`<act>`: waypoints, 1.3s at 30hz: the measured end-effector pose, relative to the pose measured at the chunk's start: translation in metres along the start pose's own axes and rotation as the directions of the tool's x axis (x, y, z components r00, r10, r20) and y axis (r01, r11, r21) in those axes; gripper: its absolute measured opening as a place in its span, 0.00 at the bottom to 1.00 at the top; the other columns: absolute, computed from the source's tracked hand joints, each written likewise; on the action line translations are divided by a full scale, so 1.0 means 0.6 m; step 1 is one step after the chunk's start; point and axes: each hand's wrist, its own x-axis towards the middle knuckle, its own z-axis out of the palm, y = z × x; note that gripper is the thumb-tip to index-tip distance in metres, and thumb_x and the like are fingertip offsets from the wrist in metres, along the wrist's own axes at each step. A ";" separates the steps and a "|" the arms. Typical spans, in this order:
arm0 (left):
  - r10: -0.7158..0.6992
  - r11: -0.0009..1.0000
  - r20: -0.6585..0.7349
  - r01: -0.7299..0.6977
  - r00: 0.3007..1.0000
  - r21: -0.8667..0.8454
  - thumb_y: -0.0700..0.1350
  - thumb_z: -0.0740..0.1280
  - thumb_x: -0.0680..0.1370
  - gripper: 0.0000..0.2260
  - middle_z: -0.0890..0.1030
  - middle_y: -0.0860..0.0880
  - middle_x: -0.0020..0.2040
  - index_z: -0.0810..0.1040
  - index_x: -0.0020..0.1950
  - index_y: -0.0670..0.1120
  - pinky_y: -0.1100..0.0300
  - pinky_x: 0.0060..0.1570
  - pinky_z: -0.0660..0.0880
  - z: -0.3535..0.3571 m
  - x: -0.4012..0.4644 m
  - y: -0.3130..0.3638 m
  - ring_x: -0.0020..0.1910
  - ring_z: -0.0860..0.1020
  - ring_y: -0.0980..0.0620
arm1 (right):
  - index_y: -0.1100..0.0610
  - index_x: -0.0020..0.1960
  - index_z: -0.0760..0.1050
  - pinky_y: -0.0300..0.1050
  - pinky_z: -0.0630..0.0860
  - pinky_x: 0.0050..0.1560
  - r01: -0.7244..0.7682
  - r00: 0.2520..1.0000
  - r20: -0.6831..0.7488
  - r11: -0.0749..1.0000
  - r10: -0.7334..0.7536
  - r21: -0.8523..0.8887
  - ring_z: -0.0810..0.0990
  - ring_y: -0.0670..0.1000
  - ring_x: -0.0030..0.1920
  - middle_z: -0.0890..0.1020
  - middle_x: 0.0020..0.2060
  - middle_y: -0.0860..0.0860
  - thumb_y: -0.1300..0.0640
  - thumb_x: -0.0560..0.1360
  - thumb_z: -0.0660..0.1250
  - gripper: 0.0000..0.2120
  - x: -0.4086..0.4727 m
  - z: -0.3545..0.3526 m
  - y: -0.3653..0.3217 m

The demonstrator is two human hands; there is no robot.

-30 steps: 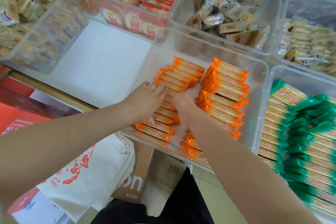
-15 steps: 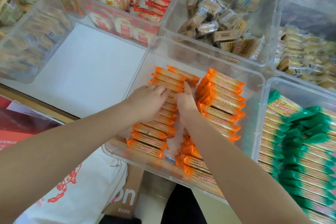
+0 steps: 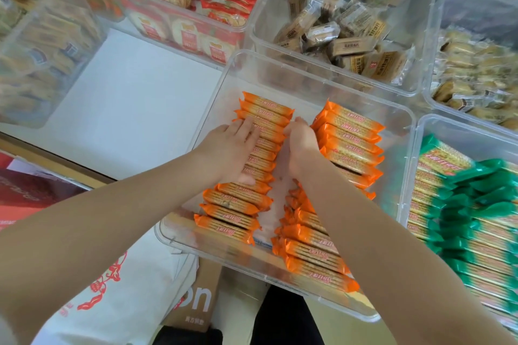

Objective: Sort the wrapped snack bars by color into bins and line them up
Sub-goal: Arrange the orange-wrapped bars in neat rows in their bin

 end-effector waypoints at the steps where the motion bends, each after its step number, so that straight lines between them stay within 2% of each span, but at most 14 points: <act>1: 0.001 1.000 0.003 -0.001 1.000 0.026 0.67 0.57 0.73 0.46 0.40 0.38 0.76 0.39 0.76 0.40 0.51 0.72 0.50 0.000 -0.001 0.002 0.75 0.46 0.41 | 0.56 0.70 0.64 0.47 0.72 0.46 -0.036 0.999 -0.022 0.999 0.036 0.028 0.74 0.54 0.49 0.74 0.57 0.53 0.65 0.77 0.54 0.22 -0.007 -0.008 0.004; 4: 0.038 0.993 -0.047 -0.033 0.998 0.115 0.62 0.58 0.76 0.41 0.39 0.39 0.76 0.41 0.75 0.39 0.51 0.72 0.49 0.004 -0.019 0.007 0.75 0.46 0.43 | 0.60 0.63 0.70 0.47 0.76 0.43 -0.149 0.989 0.026 0.989 0.149 0.009 0.77 0.54 0.43 0.78 0.50 0.56 0.63 0.76 0.56 0.16 -0.042 -0.008 0.032; 9: 0.266 0.962 0.000 -0.266 0.964 0.063 0.54 0.59 0.78 0.25 0.60 0.49 0.73 0.60 0.73 0.48 0.53 0.62 0.67 0.023 -0.082 0.001 0.67 0.66 0.48 | 0.58 0.44 0.74 0.50 0.75 0.48 -0.238 0.967 0.074 0.970 0.242 -0.054 0.75 0.55 0.40 0.76 0.38 0.55 0.66 0.74 0.54 0.11 -0.078 0.018 0.066; 12: 0.320 0.943 0.002 -0.318 0.948 0.100 0.55 0.57 0.78 0.20 0.67 0.51 0.70 0.66 0.69 0.51 0.53 0.62 0.68 0.036 -0.093 -0.003 0.65 0.69 0.49 | 0.58 0.40 0.71 0.47 0.75 0.37 -0.221 0.974 0.063 0.975 0.219 0.026 0.73 0.54 0.34 0.73 0.34 0.54 0.67 0.74 0.54 0.10 -0.091 0.014 0.064; 16: 0.265 0.961 0.069 -0.270 0.962 0.065 0.60 0.63 0.74 0.29 0.66 0.49 0.70 0.62 0.72 0.51 0.53 0.57 0.70 0.036 -0.087 0.009 0.65 0.69 0.47 | 0.59 0.39 0.69 0.42 0.75 0.33 -0.248 0.969 0.010 0.967 0.248 0.062 0.71 0.51 0.28 0.70 0.33 0.54 0.68 0.75 0.52 0.11 -0.118 -0.009 0.065; 19: 0.219 0.956 0.119 -0.237 0.968 0.170 0.49 0.70 0.72 0.34 0.61 0.44 0.71 0.57 0.73 0.49 0.53 0.53 0.70 0.043 -0.092 0.027 0.65 0.67 0.45 | 0.59 0.39 0.69 0.50 0.74 0.52 -0.304 0.951 0.046 0.953 0.304 -0.020 0.72 0.54 0.38 0.70 0.34 0.55 0.69 0.75 0.53 0.11 -0.148 0.004 0.086; 22: 0.192 0.957 0.122 -0.213 0.974 0.196 0.44 0.70 0.71 0.36 0.57 0.44 0.73 0.55 0.74 0.48 0.53 0.53 0.70 0.049 -0.099 0.024 0.67 0.65 0.45 | 0.58 0.36 0.67 0.46 0.72 0.41 -0.217 0.970 0.091 0.971 0.227 -0.102 0.71 0.54 0.36 0.70 0.33 0.54 0.70 0.74 0.53 0.12 -0.172 0.008 0.091; 24: 0.207 0.971 0.113 -0.218 0.972 0.097 0.48 0.67 0.75 0.31 0.57 0.48 0.75 0.57 0.74 0.50 0.53 0.56 0.70 0.042 -0.105 0.024 0.68 0.66 0.46 | 0.59 0.40 0.70 0.40 0.69 0.39 -0.022 0.990 0.133 0.981 0.048 -0.195 0.71 0.50 0.36 0.70 0.33 0.50 0.69 0.76 0.55 0.11 -0.185 -0.013 0.084; 26: 0.283 0.951 -0.012 -0.283 0.959 -0.128 0.51 0.61 0.79 0.21 0.65 0.51 0.70 0.65 0.71 0.50 0.57 0.56 0.69 0.039 -0.114 0.029 0.65 0.69 0.49 | 0.55 0.51 0.75 0.35 0.69 0.43 0.371 0.924 0.270 0.808 -0.271 -0.458 0.75 0.47 0.44 0.77 0.41 0.46 0.65 0.78 0.57 0.10 -0.194 -0.054 0.083; 28: 0.349 0.834 -0.182 -0.393 0.919 -0.387 0.50 0.60 0.79 0.13 0.75 0.55 0.55 0.76 0.60 0.48 0.62 0.50 0.68 0.036 -0.134 0.035 0.55 0.74 0.53 | 0.55 0.57 0.77 0.37 0.71 0.49 0.673 0.730 0.512 0.348 -0.453 -0.653 0.77 0.47 0.49 0.80 0.48 0.47 0.60 0.79 0.58 0.11 -0.196 -0.099 0.090; 31: 0.419 0.708 -0.224 -0.471 0.880 -0.526 0.61 0.56 0.75 0.17 0.77 0.63 0.42 0.79 0.50 0.54 0.64 0.44 0.72 0.037 -0.171 0.048 0.44 0.75 0.63 | 0.57 0.50 0.81 0.51 0.74 0.55 0.719 0.597 0.766 -0.265 -0.239 -0.643 0.80 0.54 0.48 0.84 0.45 0.52 0.47 0.76 0.54 0.20 -0.179 -0.149 0.111; 33: 0.437 0.731 -0.196 -0.473 0.878 -0.491 0.66 0.54 0.71 0.20 0.74 0.64 0.41 0.77 0.50 0.57 0.64 0.44 0.72 0.045 -0.183 0.055 0.43 0.73 0.63 | 0.58 0.48 0.82 0.53 0.74 0.57 0.676 0.613 0.776 -0.411 -0.145 -0.611 0.79 0.57 0.51 0.84 0.44 0.53 0.43 0.73 0.51 0.26 -0.181 -0.167 0.113; 36: 0.414 0.794 -0.222 -0.470 0.883 -0.385 0.60 0.63 0.74 0.13 0.70 0.63 0.43 0.74 0.54 0.55 0.68 0.43 0.69 0.056 -0.189 0.063 0.45 0.70 0.62 | 0.59 0.50 0.81 0.55 0.75 0.57 0.659 0.590 0.791 -0.471 -0.161 -0.587 0.79 0.57 0.55 0.83 0.48 0.54 0.44 0.75 0.54 0.24 -0.180 -0.179 0.118; 39: 0.379 0.859 -0.237 -0.435 0.895 -0.269 0.55 0.63 0.77 0.11 0.69 0.60 0.46 0.74 0.57 0.54 0.71 0.40 0.66 0.060 -0.193 0.070 0.49 0.72 0.58 | 0.55 0.64 0.74 0.52 0.61 0.71 0.619 0.632 0.747 -0.448 -0.204 -0.646 0.65 0.53 0.71 0.73 0.66 0.51 0.47 0.79 0.56 0.19 -0.185 -0.174 0.128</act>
